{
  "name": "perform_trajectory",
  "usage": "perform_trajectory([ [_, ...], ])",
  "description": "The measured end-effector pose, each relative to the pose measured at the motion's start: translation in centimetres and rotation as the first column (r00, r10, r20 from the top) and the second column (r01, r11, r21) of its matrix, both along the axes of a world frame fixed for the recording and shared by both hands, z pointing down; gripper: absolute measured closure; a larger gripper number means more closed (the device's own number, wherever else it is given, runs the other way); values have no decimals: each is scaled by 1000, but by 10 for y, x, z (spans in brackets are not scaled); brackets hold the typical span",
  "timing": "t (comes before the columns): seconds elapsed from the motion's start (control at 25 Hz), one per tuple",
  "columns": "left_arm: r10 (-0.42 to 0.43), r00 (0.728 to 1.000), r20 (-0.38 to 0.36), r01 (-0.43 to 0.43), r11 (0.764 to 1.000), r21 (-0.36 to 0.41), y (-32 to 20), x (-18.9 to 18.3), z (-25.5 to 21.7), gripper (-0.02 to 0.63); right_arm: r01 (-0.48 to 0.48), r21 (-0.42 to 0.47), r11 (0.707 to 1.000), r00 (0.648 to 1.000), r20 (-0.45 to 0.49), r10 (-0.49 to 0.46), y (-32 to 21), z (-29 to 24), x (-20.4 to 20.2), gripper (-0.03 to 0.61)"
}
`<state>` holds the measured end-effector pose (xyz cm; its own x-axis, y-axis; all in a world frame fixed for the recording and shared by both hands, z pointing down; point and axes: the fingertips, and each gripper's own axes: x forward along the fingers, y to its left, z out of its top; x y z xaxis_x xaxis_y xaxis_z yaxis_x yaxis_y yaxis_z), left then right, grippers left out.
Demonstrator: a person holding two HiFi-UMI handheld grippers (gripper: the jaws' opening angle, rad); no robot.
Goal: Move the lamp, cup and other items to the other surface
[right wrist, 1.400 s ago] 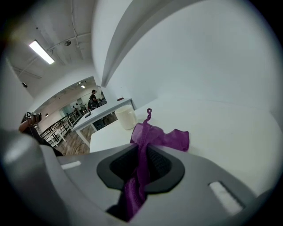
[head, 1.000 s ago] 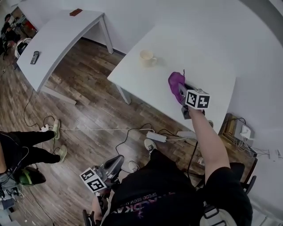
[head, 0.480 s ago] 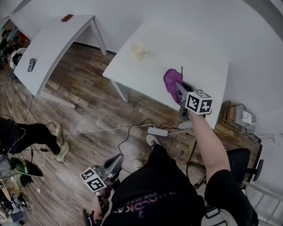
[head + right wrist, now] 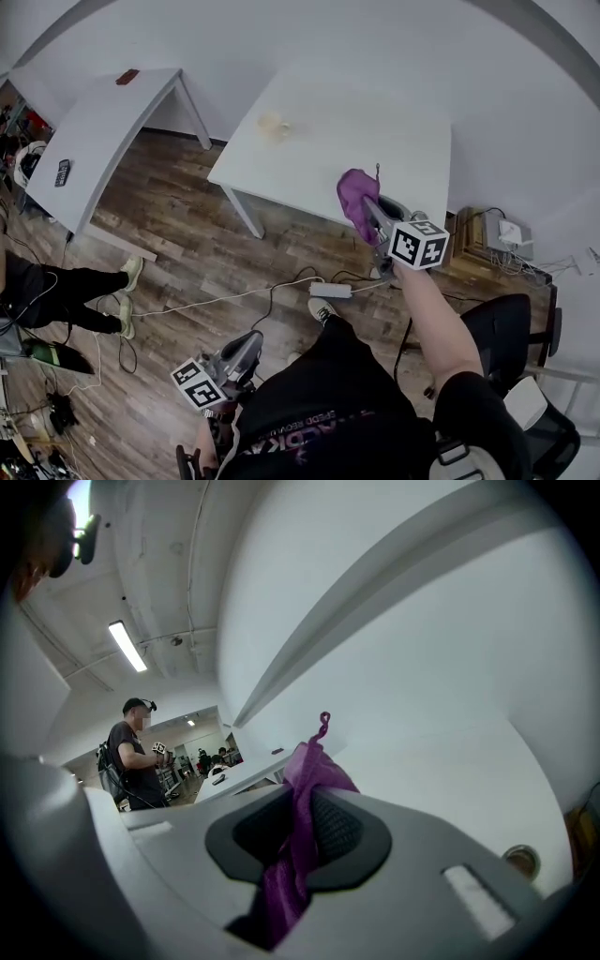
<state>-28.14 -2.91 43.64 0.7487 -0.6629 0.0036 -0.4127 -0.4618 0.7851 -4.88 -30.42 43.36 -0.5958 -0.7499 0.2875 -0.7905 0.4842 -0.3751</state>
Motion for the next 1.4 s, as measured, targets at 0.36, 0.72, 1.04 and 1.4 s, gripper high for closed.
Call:
perform_trajectory([
  [0.36, 142, 990, -21, -142, 990, 18, 38, 18, -6, 612, -113, 43, 993, 993, 45, 111, 97, -20, 48, 525],
  [0.72, 390, 921, 1, -389, 920, 40, 68, 92, -5, 612, -312, 41, 949, 949, 51, 310, 195, -19, 146, 525],
  [1.04, 495, 868, -36, -494, 869, 25, 65, 175, -5, 612, -503, 12, 864, 864, 32, 502, 258, -14, 272, 525],
  [1.4, 658, 749, -75, -660, 751, -6, 96, 313, -1, 612, -634, -4, 774, 774, -20, 633, 330, -17, 412, 525],
])
